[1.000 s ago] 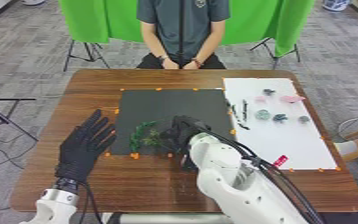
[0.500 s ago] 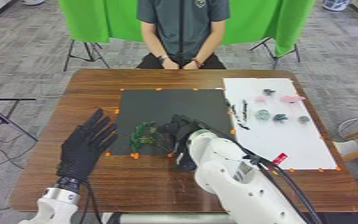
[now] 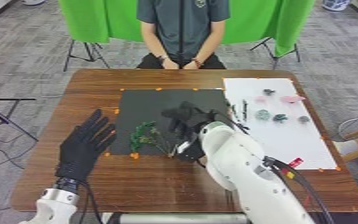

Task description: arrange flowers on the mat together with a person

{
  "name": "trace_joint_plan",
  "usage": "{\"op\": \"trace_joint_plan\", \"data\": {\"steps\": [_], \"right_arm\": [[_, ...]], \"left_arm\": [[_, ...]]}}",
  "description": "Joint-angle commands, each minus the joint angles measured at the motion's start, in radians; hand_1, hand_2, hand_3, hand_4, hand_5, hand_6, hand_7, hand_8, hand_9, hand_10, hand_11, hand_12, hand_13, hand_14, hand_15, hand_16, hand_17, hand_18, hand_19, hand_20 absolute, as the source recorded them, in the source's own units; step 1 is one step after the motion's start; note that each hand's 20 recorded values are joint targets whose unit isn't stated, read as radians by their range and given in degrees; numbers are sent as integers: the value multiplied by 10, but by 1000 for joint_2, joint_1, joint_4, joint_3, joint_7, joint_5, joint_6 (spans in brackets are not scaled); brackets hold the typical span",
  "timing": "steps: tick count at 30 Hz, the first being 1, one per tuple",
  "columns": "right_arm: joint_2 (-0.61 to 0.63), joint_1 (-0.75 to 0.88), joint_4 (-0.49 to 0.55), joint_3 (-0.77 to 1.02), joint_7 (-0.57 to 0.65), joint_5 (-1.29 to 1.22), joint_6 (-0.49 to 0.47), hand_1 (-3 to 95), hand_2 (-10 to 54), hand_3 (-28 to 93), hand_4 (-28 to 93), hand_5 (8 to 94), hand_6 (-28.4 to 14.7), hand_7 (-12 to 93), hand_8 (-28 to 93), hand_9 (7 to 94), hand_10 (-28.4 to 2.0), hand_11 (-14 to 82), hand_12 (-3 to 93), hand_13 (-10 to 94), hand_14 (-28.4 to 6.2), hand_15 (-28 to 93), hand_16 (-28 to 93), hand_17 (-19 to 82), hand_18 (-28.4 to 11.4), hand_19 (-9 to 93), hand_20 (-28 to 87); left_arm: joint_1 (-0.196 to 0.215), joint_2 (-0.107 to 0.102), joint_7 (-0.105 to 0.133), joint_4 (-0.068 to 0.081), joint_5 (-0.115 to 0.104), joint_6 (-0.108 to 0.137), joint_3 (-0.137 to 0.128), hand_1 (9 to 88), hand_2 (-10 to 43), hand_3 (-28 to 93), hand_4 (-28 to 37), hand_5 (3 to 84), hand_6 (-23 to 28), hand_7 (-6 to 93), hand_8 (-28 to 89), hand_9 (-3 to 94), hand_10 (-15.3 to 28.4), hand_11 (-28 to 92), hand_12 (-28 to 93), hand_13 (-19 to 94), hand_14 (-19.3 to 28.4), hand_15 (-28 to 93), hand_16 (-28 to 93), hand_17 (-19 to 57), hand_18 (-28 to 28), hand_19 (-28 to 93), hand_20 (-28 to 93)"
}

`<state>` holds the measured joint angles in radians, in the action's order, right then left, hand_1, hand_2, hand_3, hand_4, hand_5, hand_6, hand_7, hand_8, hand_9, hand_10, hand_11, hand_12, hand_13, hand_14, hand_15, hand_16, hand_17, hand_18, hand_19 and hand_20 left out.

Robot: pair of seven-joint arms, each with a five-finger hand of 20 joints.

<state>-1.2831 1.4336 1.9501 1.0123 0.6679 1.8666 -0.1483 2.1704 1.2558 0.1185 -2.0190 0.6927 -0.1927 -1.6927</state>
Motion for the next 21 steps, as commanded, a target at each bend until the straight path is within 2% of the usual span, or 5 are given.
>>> {"op": "trace_joint_plan", "data": {"steps": [1,4,7,14,21], "right_arm": [[212,142,109,286,-398,-323,201,155,148,750,-243,729,-52,243,-92,808,-149,386,313,719,-128,730,263,270,-219,787,291],[275,295,148,463,-551,-505,133,182,116,797,-237,654,-55,257,-103,693,-168,380,296,603,-151,693,222,224,-220,705,315],[287,475,214,688,-550,-539,-67,163,88,815,-252,510,-60,248,-114,506,-179,322,268,442,-162,597,181,156,-232,624,321],[252,747,280,864,-652,-748,96,144,22,824,-249,375,-56,161,-100,368,-152,155,237,289,-137,316,214,78,-227,491,303],[170,800,292,894,-687,-801,154,143,-9,835,-247,358,-50,132,-88,350,-153,105,229,272,-134,223,255,64,-222,435,273]], "left_arm": [[30,19,8,-8,9,-3,-24,247,-34,702,-282,291,33,123,-70,225,106,142,150,197,135,149,42,-120,206,377,91],[41,20,21,-17,12,4,-30,248,-34,701,-282,291,34,123,-70,226,106,141,150,197,135,149,42,-120,206,377,91],[53,20,32,-26,13,15,-39,247,-35,704,-281,291,33,124,-70,226,107,141,150,197,135,149,42,-120,206,377,92],[95,7,76,-45,1,70,-61,248,-37,700,-282,291,34,123,-70,219,105,138,150,194,132,145,41,-120,206,377,91],[101,0,80,-46,4,67,-74,247,-39,698,-283,291,33,123,-70,216,105,138,152,189,128,138,44,-120,205,377,91]]}}
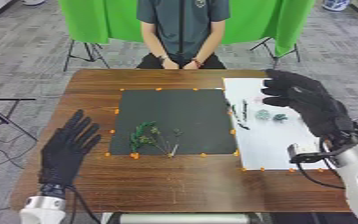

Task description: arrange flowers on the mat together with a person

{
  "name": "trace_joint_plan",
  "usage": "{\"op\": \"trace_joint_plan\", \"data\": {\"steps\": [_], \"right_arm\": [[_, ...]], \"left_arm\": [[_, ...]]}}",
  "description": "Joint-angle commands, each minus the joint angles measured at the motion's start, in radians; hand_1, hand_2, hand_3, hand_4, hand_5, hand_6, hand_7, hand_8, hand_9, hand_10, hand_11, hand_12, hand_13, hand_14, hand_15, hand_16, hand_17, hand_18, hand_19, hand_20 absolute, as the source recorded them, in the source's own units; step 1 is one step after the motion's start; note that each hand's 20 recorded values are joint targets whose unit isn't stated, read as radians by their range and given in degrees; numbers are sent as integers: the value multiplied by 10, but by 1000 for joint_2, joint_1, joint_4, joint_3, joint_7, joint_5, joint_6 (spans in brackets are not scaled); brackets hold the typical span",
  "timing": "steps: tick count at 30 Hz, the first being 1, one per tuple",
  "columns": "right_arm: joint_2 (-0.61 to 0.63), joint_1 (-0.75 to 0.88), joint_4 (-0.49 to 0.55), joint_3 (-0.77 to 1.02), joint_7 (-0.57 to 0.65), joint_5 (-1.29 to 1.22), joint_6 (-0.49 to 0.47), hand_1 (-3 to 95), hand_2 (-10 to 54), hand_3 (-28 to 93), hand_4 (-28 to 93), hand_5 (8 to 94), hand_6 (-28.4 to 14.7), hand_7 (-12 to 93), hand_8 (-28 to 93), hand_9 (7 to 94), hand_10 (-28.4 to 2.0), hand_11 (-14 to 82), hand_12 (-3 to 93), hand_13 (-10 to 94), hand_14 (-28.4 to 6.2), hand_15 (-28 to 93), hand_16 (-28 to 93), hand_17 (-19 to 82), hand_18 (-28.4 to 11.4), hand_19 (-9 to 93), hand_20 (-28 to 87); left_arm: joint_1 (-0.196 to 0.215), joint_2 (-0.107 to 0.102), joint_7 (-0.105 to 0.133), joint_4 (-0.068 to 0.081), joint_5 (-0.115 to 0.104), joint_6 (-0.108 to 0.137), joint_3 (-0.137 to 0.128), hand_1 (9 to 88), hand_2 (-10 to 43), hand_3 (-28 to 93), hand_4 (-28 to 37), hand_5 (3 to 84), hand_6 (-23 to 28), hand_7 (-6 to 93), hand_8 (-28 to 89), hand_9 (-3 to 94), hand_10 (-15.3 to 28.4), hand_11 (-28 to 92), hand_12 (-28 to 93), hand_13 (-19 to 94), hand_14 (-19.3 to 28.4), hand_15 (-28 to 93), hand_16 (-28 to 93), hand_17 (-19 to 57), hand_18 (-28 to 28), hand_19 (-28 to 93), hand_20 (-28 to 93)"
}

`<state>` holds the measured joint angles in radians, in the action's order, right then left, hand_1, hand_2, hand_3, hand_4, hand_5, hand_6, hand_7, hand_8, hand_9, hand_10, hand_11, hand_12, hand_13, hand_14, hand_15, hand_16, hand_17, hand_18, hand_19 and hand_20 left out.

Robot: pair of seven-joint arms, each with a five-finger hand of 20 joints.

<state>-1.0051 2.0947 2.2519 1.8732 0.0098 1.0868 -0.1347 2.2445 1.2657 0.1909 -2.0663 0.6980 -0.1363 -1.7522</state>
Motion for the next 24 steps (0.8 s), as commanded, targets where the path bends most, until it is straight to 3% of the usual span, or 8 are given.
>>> {"op": "trace_joint_plan", "data": {"steps": [1,9,16,24], "right_arm": [[-112,141,-10,32,-33,-24,151,143,-12,837,-248,359,-50,132,-88,351,-152,106,230,274,-134,220,258,63,-222,435,273],[-141,135,-17,29,-41,-13,144,145,-24,842,-252,356,-55,139,-87,351,-152,110,234,282,-132,221,273,61,-223,436,275],[-154,132,-28,39,-28,-9,105,145,-21,839,-255,362,-57,148,-90,354,-152,119,234,286,-133,225,276,60,-223,437,275],[-191,135,-33,69,-26,-7,57,142,-17,836,-255,370,-58,154,-94,359,-154,124,232,290,-136,236,274,59,-225,442,278]], "left_arm": [[24,-12,9,4,-2,9,-12,247,-39,700,-283,291,33,123,-70,215,105,139,152,188,128,138,45,-120,205,377,91],[15,-24,14,13,-5,8,2,247,-38,699,-283,289,33,123,-70,212,103,140,153,187,128,138,48,-121,204,376,91],[12,-7,4,18,-3,-2,-9,247,-38,700,-283,288,33,125,-70,212,104,142,154,188,128,139,49,-120,204,375,92],[9,-10,1,18,-8,-6,-6,248,-39,702,-283,291,33,126,-71,219,105,146,151,193,130,145,47,-119,204,376,93]]}}
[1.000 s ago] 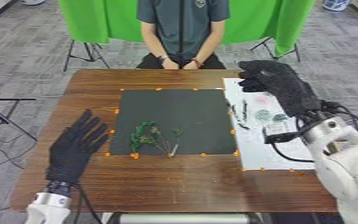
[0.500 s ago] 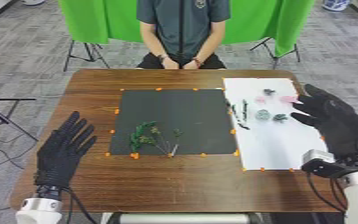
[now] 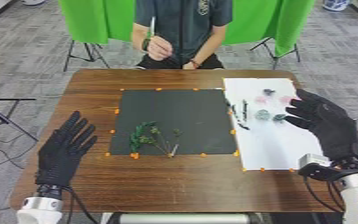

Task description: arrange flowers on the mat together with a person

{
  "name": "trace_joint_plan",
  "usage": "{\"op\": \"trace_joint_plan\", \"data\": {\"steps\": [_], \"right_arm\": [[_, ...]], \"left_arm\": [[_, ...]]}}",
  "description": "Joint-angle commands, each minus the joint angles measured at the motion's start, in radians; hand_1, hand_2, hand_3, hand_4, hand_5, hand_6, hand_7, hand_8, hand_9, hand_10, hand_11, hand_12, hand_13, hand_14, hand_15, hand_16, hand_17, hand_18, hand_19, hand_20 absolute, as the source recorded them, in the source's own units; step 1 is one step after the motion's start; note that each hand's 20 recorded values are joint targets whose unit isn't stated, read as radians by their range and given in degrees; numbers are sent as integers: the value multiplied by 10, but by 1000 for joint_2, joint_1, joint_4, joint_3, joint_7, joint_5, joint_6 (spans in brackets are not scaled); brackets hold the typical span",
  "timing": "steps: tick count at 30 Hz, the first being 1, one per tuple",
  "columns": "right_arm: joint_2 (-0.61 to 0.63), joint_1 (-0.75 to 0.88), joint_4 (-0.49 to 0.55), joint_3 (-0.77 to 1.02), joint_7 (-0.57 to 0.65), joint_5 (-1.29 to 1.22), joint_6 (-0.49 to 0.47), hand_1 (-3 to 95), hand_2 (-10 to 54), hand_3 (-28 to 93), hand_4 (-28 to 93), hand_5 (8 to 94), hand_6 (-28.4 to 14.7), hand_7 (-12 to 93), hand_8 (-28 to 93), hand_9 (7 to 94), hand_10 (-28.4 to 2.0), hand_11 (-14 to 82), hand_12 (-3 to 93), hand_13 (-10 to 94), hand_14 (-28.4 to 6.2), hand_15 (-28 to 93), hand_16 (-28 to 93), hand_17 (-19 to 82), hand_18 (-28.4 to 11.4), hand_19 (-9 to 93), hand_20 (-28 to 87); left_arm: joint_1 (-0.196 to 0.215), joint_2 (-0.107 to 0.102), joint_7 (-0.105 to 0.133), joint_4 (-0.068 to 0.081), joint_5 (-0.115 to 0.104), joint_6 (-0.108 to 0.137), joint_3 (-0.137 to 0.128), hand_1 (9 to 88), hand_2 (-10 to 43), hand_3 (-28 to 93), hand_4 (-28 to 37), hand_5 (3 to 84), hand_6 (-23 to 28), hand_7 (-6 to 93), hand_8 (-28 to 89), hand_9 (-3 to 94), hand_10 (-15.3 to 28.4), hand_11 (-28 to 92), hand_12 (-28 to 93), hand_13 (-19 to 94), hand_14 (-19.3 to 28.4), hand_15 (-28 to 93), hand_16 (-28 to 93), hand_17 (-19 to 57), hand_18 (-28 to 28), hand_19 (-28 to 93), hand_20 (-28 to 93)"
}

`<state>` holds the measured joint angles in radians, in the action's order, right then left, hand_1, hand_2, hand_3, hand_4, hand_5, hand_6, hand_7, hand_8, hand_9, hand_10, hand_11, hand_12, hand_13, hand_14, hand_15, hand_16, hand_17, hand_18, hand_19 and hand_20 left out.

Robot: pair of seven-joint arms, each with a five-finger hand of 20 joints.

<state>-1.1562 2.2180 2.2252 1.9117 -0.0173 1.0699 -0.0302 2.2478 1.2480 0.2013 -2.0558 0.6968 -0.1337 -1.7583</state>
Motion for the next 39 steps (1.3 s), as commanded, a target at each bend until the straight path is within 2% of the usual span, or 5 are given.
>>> {"op": "trace_joint_plan", "data": {"steps": [1,14,19,32,39], "right_arm": [[-46,15,-5,37,1,8,-55,143,-16,836,-255,371,-58,154,-94,358,-154,124,232,290,-135,236,273,59,-225,442,278],[-93,-3,-15,71,18,29,-146,144,-11,835,-253,375,-59,161,-96,358,-154,127,231,288,-137,243,265,60,-224,448,279],[-81,7,-10,64,18,26,-120,144,-10,834,-252,377,-60,162,-96,358,-154,127,231,288,-137,244,263,60,-224,448,278],[-91,-7,-14,46,29,36,-120,145,-6,833,-251,379,-61,160,-96,361,-154,130,230,289,-136,247,261,60,-225,448,279],[-101,-16,-20,50,32,44,-142,145,-5,833,-251,388,-66,160,-94,382,-157,163,239,301,-140,293,257,76,-229,524,329]], "left_arm": [[5,8,-10,7,-8,-9,1,248,-39,701,-283,291,33,126,-71,220,105,145,150,193,131,145,46,-120,205,377,94],[-5,21,-26,12,-5,-15,10,243,-36,704,-283,292,34,124,-71,220,104,145,149,196,132,149,42,-120,205,378,92],[5,21,-41,6,-3,-27,6,243,-35,703,-283,291,34,124,-71,220,105,146,149,195,132,149,42,-119,204,378,92],[2,22,-39,7,-8,-15,12,242,-36,704,-283,291,34,125,-71,222,105,144,148,196,133,148,41,-120,206,379,93],[8,22,-41,7,-10,-13,12,242,-36,705,-283,292,35,124,-71,221,105,142,149,196,133,149,41,-120,205,379,92]]}}
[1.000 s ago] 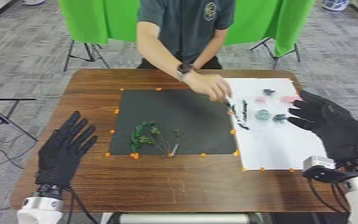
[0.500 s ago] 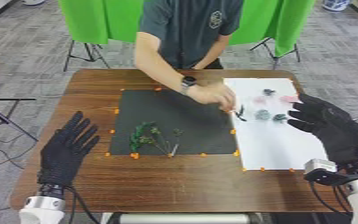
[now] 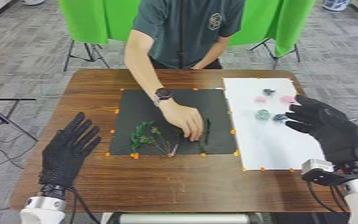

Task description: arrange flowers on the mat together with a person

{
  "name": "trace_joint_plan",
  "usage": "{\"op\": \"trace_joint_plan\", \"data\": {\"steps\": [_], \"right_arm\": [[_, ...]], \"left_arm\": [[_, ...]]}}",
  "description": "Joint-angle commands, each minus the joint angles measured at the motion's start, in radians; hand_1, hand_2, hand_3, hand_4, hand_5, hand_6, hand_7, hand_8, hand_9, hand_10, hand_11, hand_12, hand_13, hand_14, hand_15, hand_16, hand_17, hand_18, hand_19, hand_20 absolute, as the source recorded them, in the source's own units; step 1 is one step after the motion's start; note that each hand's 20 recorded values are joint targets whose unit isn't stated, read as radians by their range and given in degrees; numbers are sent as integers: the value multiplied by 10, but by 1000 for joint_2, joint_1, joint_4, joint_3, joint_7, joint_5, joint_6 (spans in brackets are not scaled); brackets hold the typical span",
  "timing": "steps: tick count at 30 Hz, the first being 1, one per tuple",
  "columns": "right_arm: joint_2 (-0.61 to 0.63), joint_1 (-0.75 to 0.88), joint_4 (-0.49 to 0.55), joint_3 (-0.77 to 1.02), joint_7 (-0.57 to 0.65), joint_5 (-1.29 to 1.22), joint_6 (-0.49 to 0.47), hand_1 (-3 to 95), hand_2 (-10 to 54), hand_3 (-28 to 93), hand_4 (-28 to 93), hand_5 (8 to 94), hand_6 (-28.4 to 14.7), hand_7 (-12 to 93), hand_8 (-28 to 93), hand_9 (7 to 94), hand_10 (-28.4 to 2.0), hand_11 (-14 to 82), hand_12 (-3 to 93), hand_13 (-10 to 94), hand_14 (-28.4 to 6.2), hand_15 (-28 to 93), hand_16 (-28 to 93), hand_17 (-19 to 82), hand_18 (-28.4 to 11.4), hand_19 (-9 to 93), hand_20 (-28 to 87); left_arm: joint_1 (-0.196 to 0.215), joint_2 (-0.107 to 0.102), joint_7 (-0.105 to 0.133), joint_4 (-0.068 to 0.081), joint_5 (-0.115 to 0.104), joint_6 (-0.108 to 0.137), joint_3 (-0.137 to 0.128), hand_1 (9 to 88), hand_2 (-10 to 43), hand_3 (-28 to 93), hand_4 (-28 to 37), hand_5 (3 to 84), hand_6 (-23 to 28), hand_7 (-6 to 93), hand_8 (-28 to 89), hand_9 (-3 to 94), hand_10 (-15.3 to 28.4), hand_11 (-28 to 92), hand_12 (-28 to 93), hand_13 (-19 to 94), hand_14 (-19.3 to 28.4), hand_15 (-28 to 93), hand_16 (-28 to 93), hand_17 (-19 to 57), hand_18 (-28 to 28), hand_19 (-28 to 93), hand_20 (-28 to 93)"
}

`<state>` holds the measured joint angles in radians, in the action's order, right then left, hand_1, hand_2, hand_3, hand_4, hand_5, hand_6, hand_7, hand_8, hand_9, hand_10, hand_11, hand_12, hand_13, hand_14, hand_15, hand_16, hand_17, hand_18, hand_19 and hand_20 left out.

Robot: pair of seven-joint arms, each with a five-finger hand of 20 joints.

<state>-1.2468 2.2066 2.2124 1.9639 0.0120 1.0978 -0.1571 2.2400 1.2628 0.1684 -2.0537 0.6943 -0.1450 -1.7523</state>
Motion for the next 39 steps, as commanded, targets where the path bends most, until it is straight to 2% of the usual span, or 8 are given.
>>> {"op": "trace_joint_plan", "data": {"steps": [1,2,5,14,30,33,36,39], "right_arm": [[0,-9,-10,-15,3,17,-3,145,-5,833,-251,388,-66,160,-95,383,-157,166,239,304,-141,298,256,77,-229,526,331],[-42,0,-9,29,8,20,-62,145,-5,834,-251,389,-67,160,-94,384,-157,167,239,306,-141,305,253,76,-229,527,333],[12,-28,-28,-38,6,23,0,145,-6,835,-250,390,-67,162,-95,387,-157,172,239,316,-142,320,248,79,-229,528,335],[139,-173,-79,-220,-1,100,130,153,-14,837,-250,395,-69,166,-96,414,-158,189,235,365,-140,382,229,111,-224,573,359],[187,-228,-102,-262,-20,133,149,165,-27,841,-252,408,-69,183,-106,425,-154,210,230,370,-138,445,189,114,-227,586,378],[223,-247,-111,-283,-27,221,180,178,-43,844,-252,404,-67,184,-107,416,-155,204,229,365,-136,437,188,113,-227,583,376],[262,-282,-129,-296,-51,438,189,202,-67,841,-256,399,-62,196,-110,411,-149,207,231,367,-131,443,190,115,-226,583,375],[324,-330,-168,-340,-71,750,264,243,-92,830,-275,412,-42,244,-137,428,-129,237,230,410,-121,467,180,133,-219,589,371]], "left_arm": [[17,8,-7,4,-7,-1,6,242,-35,704,-283,292,35,124,-71,221,105,142,149,196,133,148,41,-120,206,379,92],[17,8,-8,4,-6,0,5,242,-35,704,-283,293,35,123,-71,221,105,142,150,195,133,149,42,-120,206,379,92],[19,12,0,4,-7,9,6,242,-35,705,-283,292,35,124,-71,221,105,142,150,196,133,148,42,-120,205,379,92],[9,15,-12,9,-5,-3,9,243,-33,701,-283,293,35,124,-71,221,105,142,150,195,133,147,43,-120,206,379,91],[-3,-6,-5,11,0,-20,0,242,-35,703,-283,292,34,124,-71,221,105,143,150,195,134,149,42,-120,206,380,92],[7,-7,-1,8,-2,-9,-3,242,-34,703,-283,291,34,124,-71,221,105,143,150,195,133,148,42,-120,205,379,91],[18,-7,0,4,-5,-3,-4,242,-35,704,-283,291,34,124,-71,221,105,142,150,196,133,149,42,-120,205,379,91],[9,-7,0,9,-5,-4,-2,242,-36,705,-283,292,34,124,-71,221,105,142,150,196,133,149,42,-120,206,379,92]]}}
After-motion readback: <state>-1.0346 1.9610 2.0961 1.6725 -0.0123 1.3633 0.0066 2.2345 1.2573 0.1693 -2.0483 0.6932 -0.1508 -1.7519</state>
